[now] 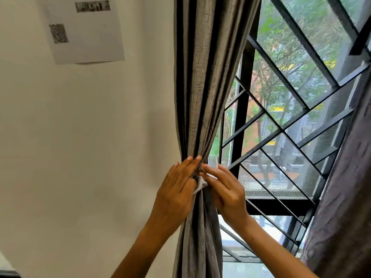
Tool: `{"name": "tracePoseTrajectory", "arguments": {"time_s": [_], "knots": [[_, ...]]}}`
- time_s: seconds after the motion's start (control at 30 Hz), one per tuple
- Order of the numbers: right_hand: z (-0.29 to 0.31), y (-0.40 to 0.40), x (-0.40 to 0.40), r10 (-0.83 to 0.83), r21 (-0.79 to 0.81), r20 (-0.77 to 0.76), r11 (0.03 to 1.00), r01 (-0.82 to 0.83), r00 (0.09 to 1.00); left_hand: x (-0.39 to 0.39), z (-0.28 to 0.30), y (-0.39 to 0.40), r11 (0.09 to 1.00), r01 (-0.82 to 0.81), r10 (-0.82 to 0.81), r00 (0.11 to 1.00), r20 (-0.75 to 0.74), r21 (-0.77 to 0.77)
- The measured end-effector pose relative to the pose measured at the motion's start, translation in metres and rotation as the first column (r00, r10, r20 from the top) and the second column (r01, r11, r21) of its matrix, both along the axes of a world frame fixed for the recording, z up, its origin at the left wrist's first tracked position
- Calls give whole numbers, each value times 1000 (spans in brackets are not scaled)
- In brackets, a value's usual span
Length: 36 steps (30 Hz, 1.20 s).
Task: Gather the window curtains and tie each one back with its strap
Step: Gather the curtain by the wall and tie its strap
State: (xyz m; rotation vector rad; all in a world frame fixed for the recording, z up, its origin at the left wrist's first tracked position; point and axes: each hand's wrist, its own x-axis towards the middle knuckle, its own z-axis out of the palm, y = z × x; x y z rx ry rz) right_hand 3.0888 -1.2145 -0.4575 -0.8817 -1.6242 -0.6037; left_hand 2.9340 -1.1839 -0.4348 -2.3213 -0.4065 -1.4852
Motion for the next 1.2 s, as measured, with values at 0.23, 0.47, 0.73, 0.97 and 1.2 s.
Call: {"name": "tracePoseTrajectory", "arguments": {"time_s": [0.23,0.47,0.73,0.97,1.2], "knots": [[7,1,-1,-125,-135,41,982,129,991,-1,5,20,975,-110,100,993,-60,-191],[12,-6,4,-47,-262,68,963,63,997,-5,10,15,918,40,-12,997,75,-394],[25,3,16,-245,152,197,964,217,949,3,13,8,803,186,-30,961,274,-566],[34,-2,18,-246,274,319,949,160,915,4,16,7,731,278,-46,931,362,-623],[43,-20,8,-141,157,361,984,89,922,12,21,2,364,685,60,659,750,-631]]}}
